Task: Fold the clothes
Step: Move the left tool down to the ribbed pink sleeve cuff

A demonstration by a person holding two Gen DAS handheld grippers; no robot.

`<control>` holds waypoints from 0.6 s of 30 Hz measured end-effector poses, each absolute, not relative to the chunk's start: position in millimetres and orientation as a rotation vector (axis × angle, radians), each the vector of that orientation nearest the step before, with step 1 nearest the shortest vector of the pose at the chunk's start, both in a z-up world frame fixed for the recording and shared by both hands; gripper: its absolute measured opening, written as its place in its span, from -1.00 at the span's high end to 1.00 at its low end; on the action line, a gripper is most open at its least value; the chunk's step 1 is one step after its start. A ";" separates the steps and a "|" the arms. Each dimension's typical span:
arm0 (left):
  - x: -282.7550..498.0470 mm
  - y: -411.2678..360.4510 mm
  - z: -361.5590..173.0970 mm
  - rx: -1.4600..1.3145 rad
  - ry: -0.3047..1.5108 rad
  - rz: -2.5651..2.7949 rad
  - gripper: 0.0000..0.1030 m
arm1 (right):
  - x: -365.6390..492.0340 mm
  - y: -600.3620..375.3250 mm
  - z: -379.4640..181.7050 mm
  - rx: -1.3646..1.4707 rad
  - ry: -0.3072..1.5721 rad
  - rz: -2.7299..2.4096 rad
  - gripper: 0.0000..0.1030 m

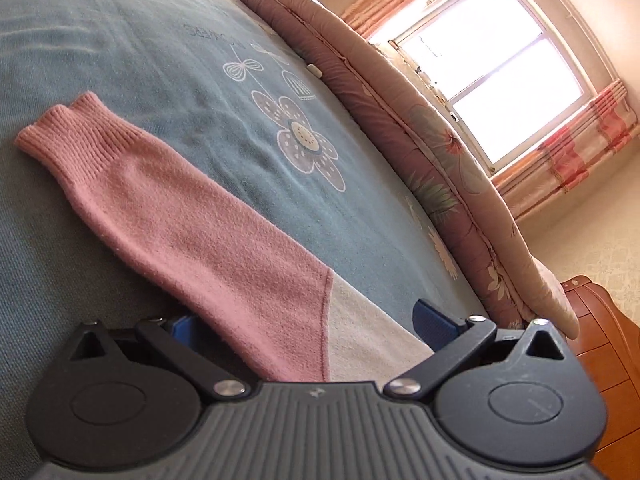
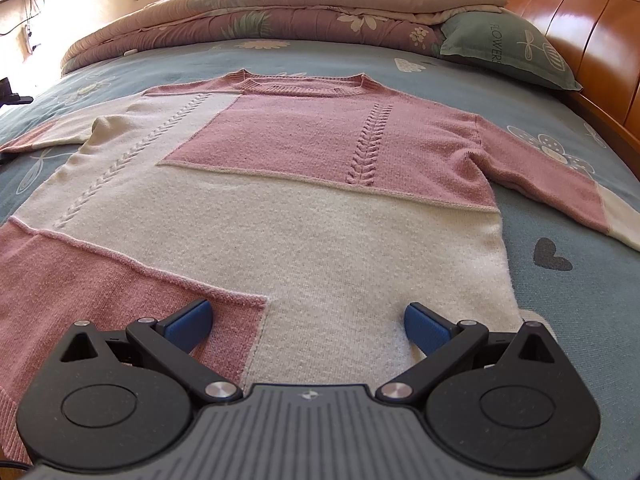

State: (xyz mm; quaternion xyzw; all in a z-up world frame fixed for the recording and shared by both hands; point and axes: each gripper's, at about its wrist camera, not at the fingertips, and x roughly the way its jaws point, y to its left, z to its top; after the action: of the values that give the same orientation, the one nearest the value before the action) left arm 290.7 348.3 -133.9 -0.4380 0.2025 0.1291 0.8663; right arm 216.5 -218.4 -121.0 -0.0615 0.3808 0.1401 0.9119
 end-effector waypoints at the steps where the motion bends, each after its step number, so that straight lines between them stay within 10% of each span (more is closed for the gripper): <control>1: 294.1 352.0 -134.3 -0.937 0.409 0.280 -0.98 | 216.3 -218.3 -121.2 -0.127 0.783 0.289 -1.00; 18: 320.7 355.8 -121.2 -0.897 0.367 0.318 -0.98 | 216.3 -217.4 -121.5 -0.127 0.773 0.289 -1.00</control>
State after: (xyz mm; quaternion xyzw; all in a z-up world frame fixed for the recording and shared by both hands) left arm 320.7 355.8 -121.2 -0.4293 0.1757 0.1523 0.8727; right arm 216.3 -217.4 -121.5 -0.0616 0.3756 0.1402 0.9140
